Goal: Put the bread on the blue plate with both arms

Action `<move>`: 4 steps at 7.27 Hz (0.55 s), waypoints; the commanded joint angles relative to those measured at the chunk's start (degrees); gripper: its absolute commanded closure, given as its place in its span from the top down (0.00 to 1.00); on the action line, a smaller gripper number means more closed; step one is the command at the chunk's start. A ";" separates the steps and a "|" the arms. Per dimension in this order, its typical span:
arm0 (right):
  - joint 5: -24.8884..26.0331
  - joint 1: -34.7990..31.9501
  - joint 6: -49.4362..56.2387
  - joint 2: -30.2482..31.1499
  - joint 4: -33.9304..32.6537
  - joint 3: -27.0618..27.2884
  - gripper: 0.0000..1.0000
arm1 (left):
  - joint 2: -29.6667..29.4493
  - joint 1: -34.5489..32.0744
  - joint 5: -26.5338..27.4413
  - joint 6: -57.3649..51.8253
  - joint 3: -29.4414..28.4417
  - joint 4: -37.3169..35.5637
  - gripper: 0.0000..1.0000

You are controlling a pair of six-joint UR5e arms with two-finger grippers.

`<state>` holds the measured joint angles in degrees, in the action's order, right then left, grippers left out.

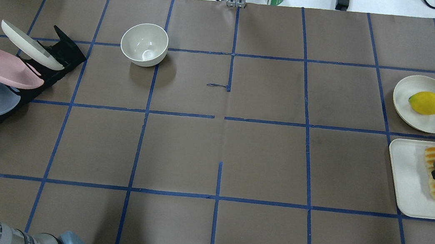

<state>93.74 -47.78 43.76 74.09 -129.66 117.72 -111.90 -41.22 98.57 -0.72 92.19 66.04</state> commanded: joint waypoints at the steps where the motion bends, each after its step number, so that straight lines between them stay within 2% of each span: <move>1: 1.63 -1.25 0.01 3.23 2.20 -2.13 0.00 | -0.25 0.00 -1.18 -0.51 0.01 0.40 0.18; 2: 1.71 -3.70 -0.25 5.87 5.78 -3.27 0.00 | -0.34 0.00 -2.92 -0.60 0.01 0.40 0.05; 3: 1.71 -6.25 -2.95 8.07 9.13 -4.67 0.00 | -0.34 0.00 -3.03 -0.86 -0.08 0.58 0.00; 4: 2.06 -8.88 -5.50 9.57 13.68 -6.78 0.00 | -0.08 0.00 -2.94 -0.95 -0.42 1.45 0.00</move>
<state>95.50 -53.47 41.11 81.35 -121.05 113.20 -112.16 -41.22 95.84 -1.49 92.06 66.76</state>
